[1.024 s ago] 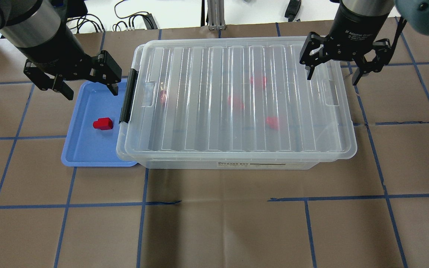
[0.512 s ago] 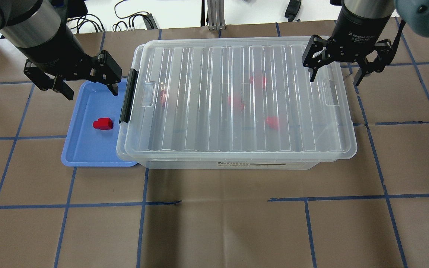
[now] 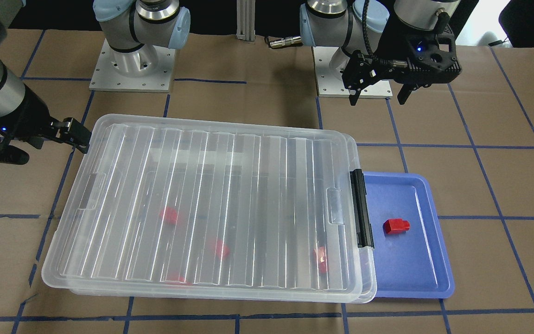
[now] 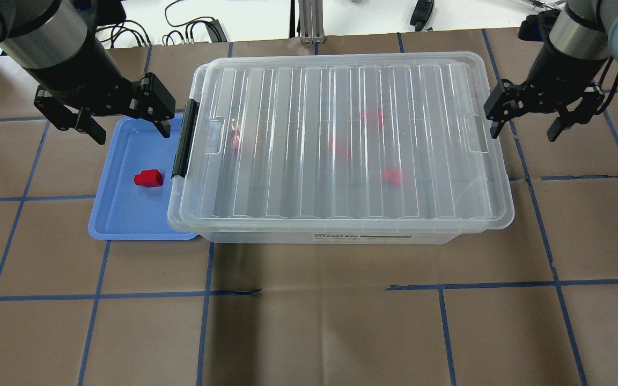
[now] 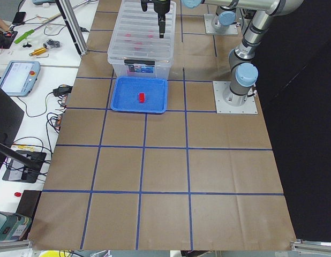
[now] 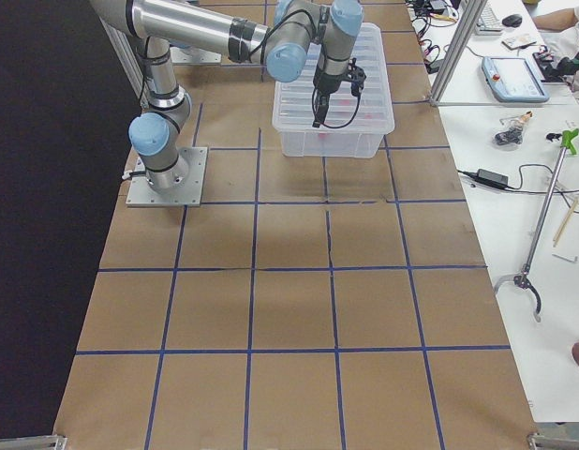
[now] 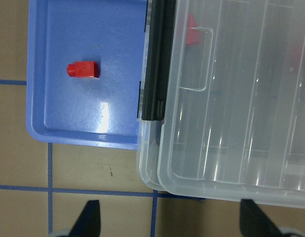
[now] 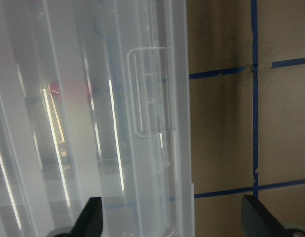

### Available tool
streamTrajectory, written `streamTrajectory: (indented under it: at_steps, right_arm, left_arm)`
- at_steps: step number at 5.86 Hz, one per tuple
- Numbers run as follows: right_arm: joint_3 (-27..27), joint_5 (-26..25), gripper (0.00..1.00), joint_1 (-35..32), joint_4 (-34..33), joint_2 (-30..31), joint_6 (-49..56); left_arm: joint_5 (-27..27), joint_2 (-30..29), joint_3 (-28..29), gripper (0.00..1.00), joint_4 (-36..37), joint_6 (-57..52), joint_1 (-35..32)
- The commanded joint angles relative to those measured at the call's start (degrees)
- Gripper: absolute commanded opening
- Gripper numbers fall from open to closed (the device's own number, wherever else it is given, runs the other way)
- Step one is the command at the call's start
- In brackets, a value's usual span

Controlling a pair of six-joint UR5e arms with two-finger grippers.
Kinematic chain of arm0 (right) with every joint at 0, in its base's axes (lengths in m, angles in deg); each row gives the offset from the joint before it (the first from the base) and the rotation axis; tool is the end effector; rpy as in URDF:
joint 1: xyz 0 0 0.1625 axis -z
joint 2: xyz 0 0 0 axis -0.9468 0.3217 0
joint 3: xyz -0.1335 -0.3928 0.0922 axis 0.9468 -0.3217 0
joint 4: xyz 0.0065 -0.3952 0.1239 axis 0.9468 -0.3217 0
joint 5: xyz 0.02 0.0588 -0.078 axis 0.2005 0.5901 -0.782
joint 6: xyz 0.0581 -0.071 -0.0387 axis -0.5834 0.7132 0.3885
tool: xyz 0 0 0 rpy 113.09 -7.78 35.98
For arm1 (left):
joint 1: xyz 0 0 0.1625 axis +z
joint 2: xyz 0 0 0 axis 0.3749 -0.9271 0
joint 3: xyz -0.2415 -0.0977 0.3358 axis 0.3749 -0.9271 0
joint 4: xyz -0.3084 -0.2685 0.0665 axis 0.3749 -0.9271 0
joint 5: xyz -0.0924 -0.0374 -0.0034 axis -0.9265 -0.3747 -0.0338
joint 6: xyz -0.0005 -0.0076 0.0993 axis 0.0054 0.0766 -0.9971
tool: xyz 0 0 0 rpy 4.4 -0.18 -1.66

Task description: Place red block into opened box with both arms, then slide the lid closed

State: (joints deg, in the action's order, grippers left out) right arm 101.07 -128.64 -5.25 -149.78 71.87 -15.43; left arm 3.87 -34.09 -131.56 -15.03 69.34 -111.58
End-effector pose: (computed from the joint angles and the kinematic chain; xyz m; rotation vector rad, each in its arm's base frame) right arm 0.0099 -0.5286 0.3997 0.1482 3.1059 0.2133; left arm -0.1300 -0.4663 0.5206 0.0963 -3.1379 0.0344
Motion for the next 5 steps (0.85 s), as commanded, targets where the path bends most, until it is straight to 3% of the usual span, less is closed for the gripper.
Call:
streamTrajectory:
  at_steps: [1, 3, 5]
  right_arm:
    - [5.2, 0.4, 1.0, 1.2, -4.6, 0.0, 1.7]
    - [8.7, 0.3, 1.0, 1.3, -7.0, -0.1, 2.1]
    - [8.9, -2.1, 1.0, 1.9, -10.7, -0.2, 6.2]
  left_arm:
    - [0.0, 0.0, 0.0, 0.98, 0.0, 0.0, 0.0]
    - [0.0, 0.0, 0.0, 0.98, 0.0, 0.0, 0.0]
    - [-0.1, 0.0, 0.0, 0.98, 0.0, -0.3, 0.0]
